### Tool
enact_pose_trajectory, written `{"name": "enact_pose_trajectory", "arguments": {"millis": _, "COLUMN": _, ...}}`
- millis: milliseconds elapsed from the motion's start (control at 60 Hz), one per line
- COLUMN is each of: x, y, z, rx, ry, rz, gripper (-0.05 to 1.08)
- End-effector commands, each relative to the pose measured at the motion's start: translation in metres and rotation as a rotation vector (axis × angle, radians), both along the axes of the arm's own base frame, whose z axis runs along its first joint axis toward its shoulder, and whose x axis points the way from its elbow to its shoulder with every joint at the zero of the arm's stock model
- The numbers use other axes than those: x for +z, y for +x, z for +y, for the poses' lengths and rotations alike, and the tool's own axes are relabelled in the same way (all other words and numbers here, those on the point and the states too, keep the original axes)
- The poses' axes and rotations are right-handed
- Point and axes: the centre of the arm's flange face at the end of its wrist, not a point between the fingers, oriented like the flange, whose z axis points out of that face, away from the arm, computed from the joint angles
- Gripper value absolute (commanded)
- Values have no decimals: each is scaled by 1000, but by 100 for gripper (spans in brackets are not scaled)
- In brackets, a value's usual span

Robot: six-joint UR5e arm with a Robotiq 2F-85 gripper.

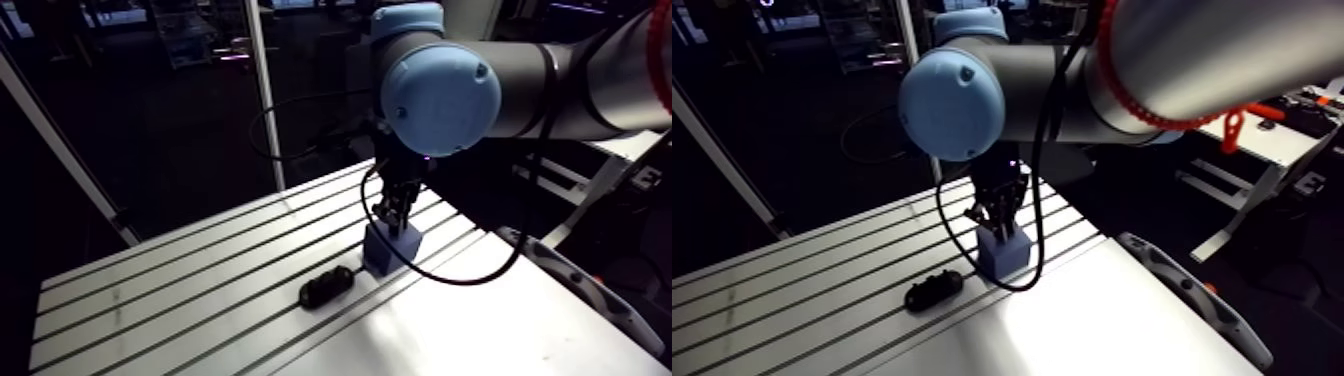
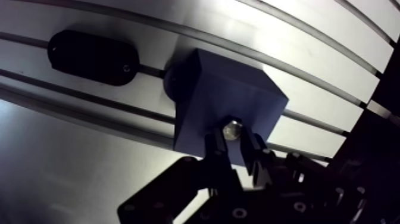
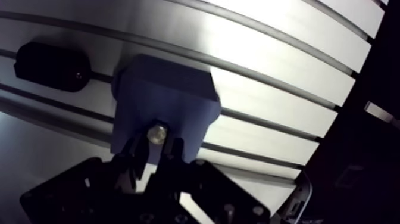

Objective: Pick up the M10 bolt and insert it into the hex recess until seated.

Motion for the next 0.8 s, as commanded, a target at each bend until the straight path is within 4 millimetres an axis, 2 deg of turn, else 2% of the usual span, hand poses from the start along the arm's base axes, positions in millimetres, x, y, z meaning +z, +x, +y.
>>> {"name": "enact_pose_trajectory", "arguments": {"millis": 17, "x": 3, "y": -1, "z": 1, "rx": 2, "ry": 2, "rz": 6, "gripper": 73}}
{"name": "enact_pose_trajectory", "arguments": {"millis": 800, "x": 3, "y": 0, "z": -2, "rx": 134, "ry": -11, "rz": -3, "gripper": 73}}
